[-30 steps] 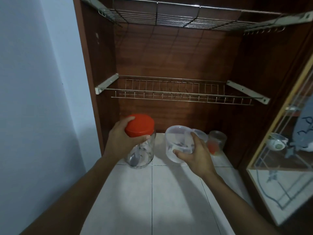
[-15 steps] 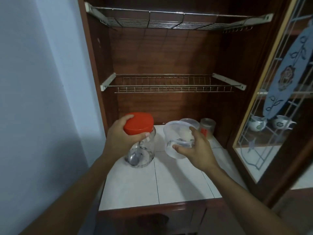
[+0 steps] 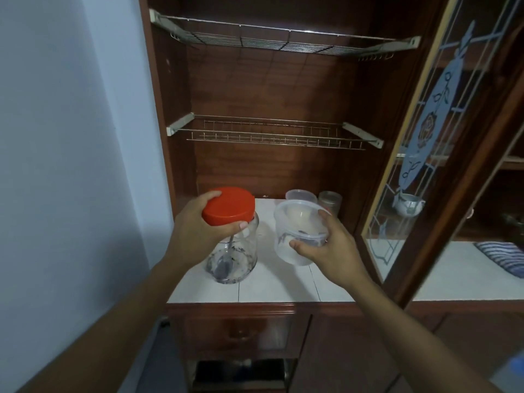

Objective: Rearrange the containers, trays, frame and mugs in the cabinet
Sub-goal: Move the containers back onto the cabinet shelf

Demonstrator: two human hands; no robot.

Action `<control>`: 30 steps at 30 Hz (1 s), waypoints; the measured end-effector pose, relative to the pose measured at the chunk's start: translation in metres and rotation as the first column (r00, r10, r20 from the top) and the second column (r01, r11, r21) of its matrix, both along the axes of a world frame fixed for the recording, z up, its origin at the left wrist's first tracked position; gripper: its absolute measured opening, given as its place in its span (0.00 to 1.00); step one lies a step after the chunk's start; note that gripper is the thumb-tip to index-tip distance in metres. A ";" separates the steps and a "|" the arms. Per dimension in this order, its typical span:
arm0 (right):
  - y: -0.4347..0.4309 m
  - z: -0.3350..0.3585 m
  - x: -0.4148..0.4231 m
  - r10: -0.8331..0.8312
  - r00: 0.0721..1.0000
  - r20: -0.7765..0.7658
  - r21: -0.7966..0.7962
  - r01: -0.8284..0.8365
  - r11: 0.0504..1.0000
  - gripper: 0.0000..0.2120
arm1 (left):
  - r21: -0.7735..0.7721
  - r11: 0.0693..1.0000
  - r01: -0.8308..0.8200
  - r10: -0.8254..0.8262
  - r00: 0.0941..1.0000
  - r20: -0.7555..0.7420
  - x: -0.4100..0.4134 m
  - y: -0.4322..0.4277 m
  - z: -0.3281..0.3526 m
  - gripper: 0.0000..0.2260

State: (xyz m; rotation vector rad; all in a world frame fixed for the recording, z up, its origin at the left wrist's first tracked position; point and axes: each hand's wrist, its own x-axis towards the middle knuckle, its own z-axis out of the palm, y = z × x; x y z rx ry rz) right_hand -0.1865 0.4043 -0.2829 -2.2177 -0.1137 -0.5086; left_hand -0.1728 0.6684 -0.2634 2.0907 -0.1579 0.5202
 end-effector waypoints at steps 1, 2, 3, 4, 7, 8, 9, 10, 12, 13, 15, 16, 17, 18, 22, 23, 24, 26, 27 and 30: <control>-0.004 0.000 -0.004 0.009 1.000 -0.005 -0.003 -0.009 1.000 0.41 | -0.008 1.000 -0.009 0.009 1.000 -0.005 -0.006 -0.004 0.000 0.42; -0.008 -0.001 -0.010 0.017 1.000 -0.010 -0.004 -0.017 1.000 0.42 | -0.015 1.000 -0.015 0.015 1.000 -0.008 -0.013 -0.008 0.000 0.42; -0.013 -0.001 -0.016 0.022 1.000 -0.017 -0.007 -0.023 1.000 0.43 | -0.024 1.000 -0.020 0.020 1.000 -0.012 -0.021 -0.014 0.000 0.42; -0.017 -0.002 -0.022 0.027 0.999 -0.024 -0.015 -0.028 0.999 0.43 | -0.035 0.999 -0.021 0.020 1.000 -0.017 -0.029 -0.018 0.000 0.42; -0.028 -0.003 -0.039 0.020 0.999 -0.028 -0.068 -0.022 0.997 0.43 | -0.056 0.998 -0.019 0.017 1.000 -0.026 -0.050 -0.030 -0.001 0.43; -0.031 -0.002 -0.045 0.021 0.999 -0.026 -0.069 -0.023 0.997 0.43 | -0.055 0.998 -0.019 0.018 1.000 -0.026 -0.057 -0.032 -0.001 0.43; -0.034 -0.002 -0.051 0.023 0.999 -0.027 -0.059 -0.025 0.998 0.43 | -0.049 0.999 -0.017 0.016 1.000 -0.025 -0.062 -0.034 -0.001 0.43; -0.036 -0.001 -0.057 0.027 0.999 -0.022 -0.048 -0.028 0.998 0.42 | -0.040 0.999 -0.012 0.011 1.000 -0.021 -0.067 -0.035 0.000 0.43; -0.039 0.001 -0.070 0.032 0.999 -0.017 -0.034 -0.033 0.999 0.41 | -0.014 1.000 0.005 -0.005 1.000 -0.011 -0.073 -0.036 0.002 0.43; -0.040 0.002 -0.076 0.026 1.000 -0.012 -0.027 -0.027 0.999 0.40 | 0.000 1.000 0.018 -0.018 1.000 -0.003 -0.076 -0.037 0.003 0.43; -0.044 0.004 -0.089 -0.001 1.000 0.007 -0.024 0.001 1.000 0.40 | 0.015 0.999 0.041 -0.041 0.999 0.009 -0.083 -0.041 0.007 0.42; -0.046 0.005 -0.095 -0.015 1.000 0.011 -0.026 0.015 1.000 0.40 | 0.015 0.999 0.050 -0.050 0.999 0.013 -0.087 -0.043 0.008 0.42; -0.048 0.006 -0.101 -0.027 1.000 0.007 -0.027 0.027 0.999 0.41 | 0.014 0.998 0.061 -0.061 0.998 0.017 -0.090 -0.046 0.008 0.42; -0.049 0.007 -0.107 -0.038 0.999 0.001 -0.029 0.038 0.999 0.41 | 0.012 0.997 0.073 -0.073 0.997 0.019 -0.094 -0.048 0.009 0.42; -0.059 0.012 -0.129 -0.090 0.996 -0.001 -0.050 0.090 0.995 0.43 | 0.000 0.995 0.099 -0.099 0.995 0.021 -0.106 -0.056 0.012 0.42; -0.062 0.014 -0.133 -0.098 0.995 0.000 -0.054 0.097 0.994 0.43 | 0.000 0.994 0.107 -0.107 0.994 0.023 -0.108 -0.059 0.012 0.42; -0.066 0.016 -0.137 -0.101 0.995 0.001 -0.061 0.100 0.993 0.42 | -0.003 0.993 0.114 -0.114 0.993 0.024 -0.112 -0.062 0.012 0.42; -0.073 0.019 -0.144 -0.107 0.994 0.006 -0.061 0.107 0.992 0.42 | -0.007 0.993 0.117 -0.116 0.993 0.023 -0.118 -0.068 0.012 0.42; -0.077 0.020 -0.147 -0.112 0.994 0.012 -0.054 0.112 0.992 0.41 | -0.004 0.993 0.115 -0.115 0.993 0.021 -0.120 -0.070 0.013 0.42; -0.093 0.022 -0.155 -0.103 0.994 0.041 -0.040 0.105 0.994 0.39 | 0.010 0.993 0.114 -0.115 0.993 0.032 -0.126 -0.082 0.015 0.42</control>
